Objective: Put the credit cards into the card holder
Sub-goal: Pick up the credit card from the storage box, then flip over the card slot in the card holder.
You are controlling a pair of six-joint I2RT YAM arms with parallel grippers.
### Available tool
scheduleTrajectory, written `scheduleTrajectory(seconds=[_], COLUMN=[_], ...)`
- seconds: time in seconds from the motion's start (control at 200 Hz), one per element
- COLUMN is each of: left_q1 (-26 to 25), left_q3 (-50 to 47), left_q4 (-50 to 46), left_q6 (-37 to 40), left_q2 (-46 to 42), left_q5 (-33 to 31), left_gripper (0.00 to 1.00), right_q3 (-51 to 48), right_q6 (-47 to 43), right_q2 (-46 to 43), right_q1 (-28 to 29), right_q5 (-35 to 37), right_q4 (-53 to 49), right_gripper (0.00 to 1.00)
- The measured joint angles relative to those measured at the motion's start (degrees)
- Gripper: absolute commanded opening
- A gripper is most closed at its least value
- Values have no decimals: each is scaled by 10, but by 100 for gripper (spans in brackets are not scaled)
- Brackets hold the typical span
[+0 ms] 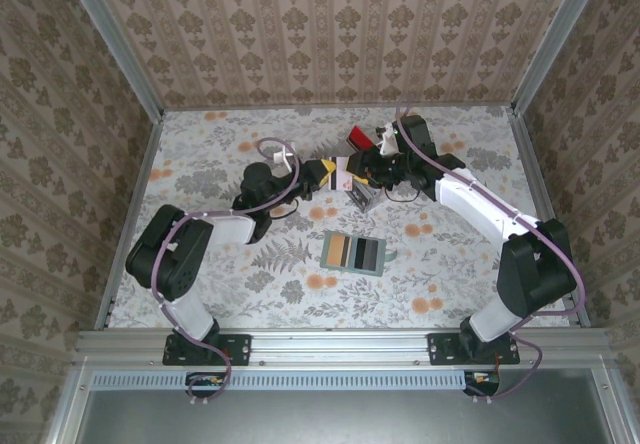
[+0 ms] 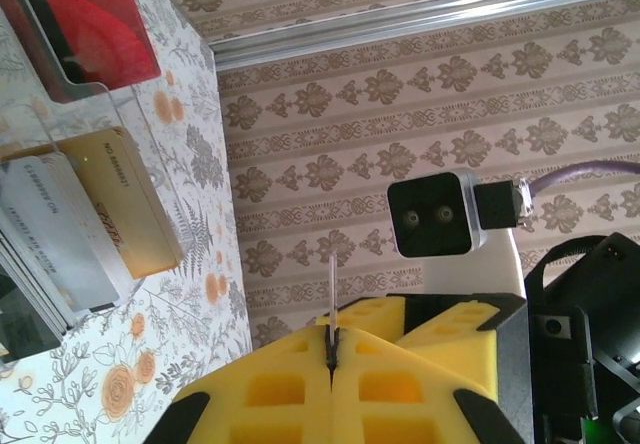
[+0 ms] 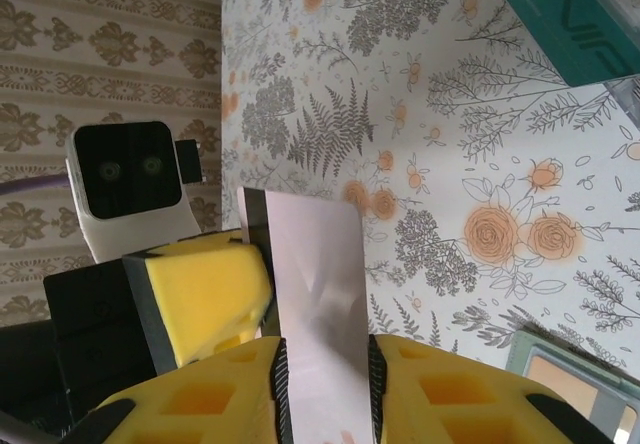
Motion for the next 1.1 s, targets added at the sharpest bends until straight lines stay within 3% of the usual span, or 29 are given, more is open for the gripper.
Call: scheduleTrajectory(seconds=[0.085, 0.17, 0.25, 0.405, 0.515, 0.64, 0.725, 0.84, 1.1], left_q1=[-3, -3, -3, -2, -2, -12, -34, -52, -64], left_q3=[0, 0, -3, -25, -31, -26, -16, -14, -24], left_q4=[3, 6, 5, -16, -113, -320, -459, -570, -637], left_q6=[-5, -8, -7, -3, 37, 141, 213, 273, 315], left_q2=[0, 0, -2, -13, -56, -132, -173, -192, -163], left_q5=[0, 0, -2, -7, -14, -53, -96, -125, -140], left_gripper=[0, 0, 25, 49, 58, 67, 70, 70, 68], right_q3=[-4, -11, -16, -30, -37, -78, -144, -237, -325], right_q6=[7, 19, 22, 9, -37, -82, -90, -82, -54], right_q2=[0, 0, -1, -33, -84, -160, -210, -243, -250], right_q1=[-2, -5, -9, -13, -17, -18, -19, -15, 26], right_q5=[-3, -10, -22, -15, 47, 128, 151, 154, 174], right_q4=[11, 24, 33, 20, -52, -123, -143, -143, -121], right_gripper=[28, 14, 2, 1, 1, 1, 0, 1, 1])
